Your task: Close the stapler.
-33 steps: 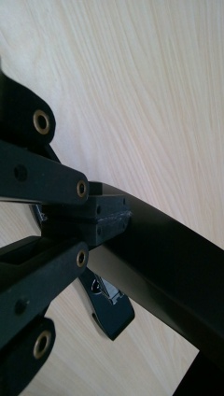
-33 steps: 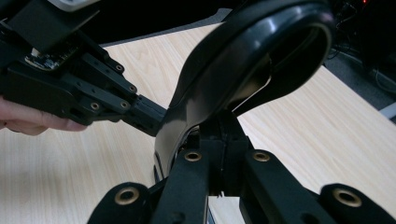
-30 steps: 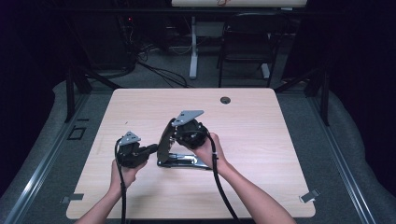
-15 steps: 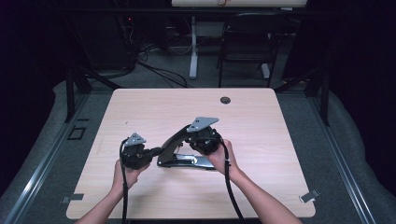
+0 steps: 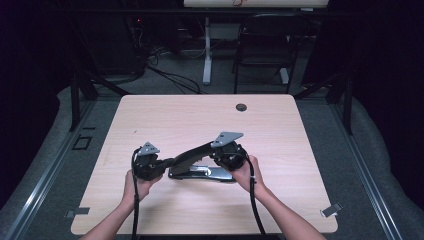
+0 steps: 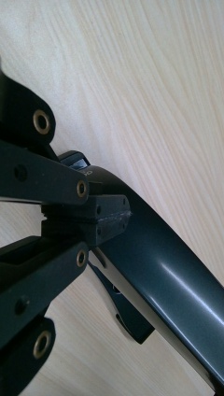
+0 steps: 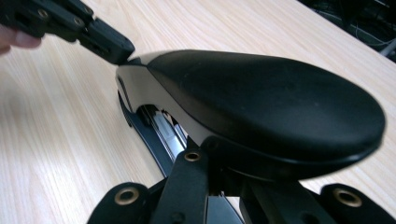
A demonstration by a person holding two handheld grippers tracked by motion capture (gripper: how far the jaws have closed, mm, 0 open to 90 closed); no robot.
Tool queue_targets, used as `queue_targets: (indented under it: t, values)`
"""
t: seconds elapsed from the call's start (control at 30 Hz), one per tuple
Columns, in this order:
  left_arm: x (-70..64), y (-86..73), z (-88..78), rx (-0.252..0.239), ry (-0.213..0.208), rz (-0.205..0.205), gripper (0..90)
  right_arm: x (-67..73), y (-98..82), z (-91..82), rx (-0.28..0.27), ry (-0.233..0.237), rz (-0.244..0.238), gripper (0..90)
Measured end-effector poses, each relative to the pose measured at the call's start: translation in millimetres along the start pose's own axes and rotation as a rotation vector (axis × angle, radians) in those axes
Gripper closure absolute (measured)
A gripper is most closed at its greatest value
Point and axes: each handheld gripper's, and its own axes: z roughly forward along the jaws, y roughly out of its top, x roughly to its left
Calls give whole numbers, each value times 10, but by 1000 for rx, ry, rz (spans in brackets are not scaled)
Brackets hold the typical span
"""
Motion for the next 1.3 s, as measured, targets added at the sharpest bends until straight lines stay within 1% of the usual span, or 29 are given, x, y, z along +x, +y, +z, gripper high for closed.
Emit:
queue_targets:
  t: [0.03,0.07,0.13,0.17,0.2,0.23,0.37,0.43,0.6,0.63,0.67,0.7,0.83,0.9,0.97,1.03,1.07,1.17,1.2,1.27,1.3]
  values:
    - [4,-2,2,7,-4,-4,899,-4,-19,-1,8,-2,0,900]
    - [9,-8,10,10,-5,-8,899,-5,-38,7,4,-3,5,900]
    - [21,-15,20,22,-3,-8,899,-22,-84,6,27,-6,-1,900]
    - [17,-19,27,18,5,-8,899,-34,-117,11,41,-5,2,900]
    - [13,-22,32,17,7,-8,899,-40,-136,15,43,-7,4,900]
    - [14,-21,32,20,-5,-12,899,-58,-163,17,47,-5,9,898]
    - [19,-20,32,33,-10,-2,899,-86,-213,4,69,-7,14,900]
    - [18,-24,38,37,-12,-7,899,-99,-242,4,73,-9,14,900]
    - [4,-27,52,40,-12,-2,899,-154,-331,3,115,-20,17,899]
    - [2,-27,54,41,-14,-2,899,-166,-358,9,120,-21,24,899]
    - [-7,-29,58,38,-1,0,899,-176,-373,11,129,-20,28,899]
    - [0,-28,58,42,-15,2,899,-186,-392,18,135,-25,35,898]
    - [-5,-28,61,51,-20,9,899,-235,-448,55,166,-23,47,897]
    - [-7,-29,64,52,-22,10,899,-270,-470,81,180,-10,62,895]
    - [-8,-30,66,55,-24,14,898,-292,-490,102,195,-10,68,892]
    - [-8,-30,66,58,-27,15,897,-306,-506,114,207,-8,68,892]
    - [-8,-32,69,55,-26,15,896,-304,-515,123,202,-7,77,892]
    - [-2,-30,65,63,-32,18,878,-316,-527,132,221,-10,69,892]
    - [-1,-31,64,64,-36,17,865,-323,-533,133,230,-11,56,893]
    - [3,-30,61,64,-36,21,857,-337,-549,145,237,-23,53,894]
    - [7,-28,57,63,-37,21,850,-350,-559,144,239,-26,60,895]
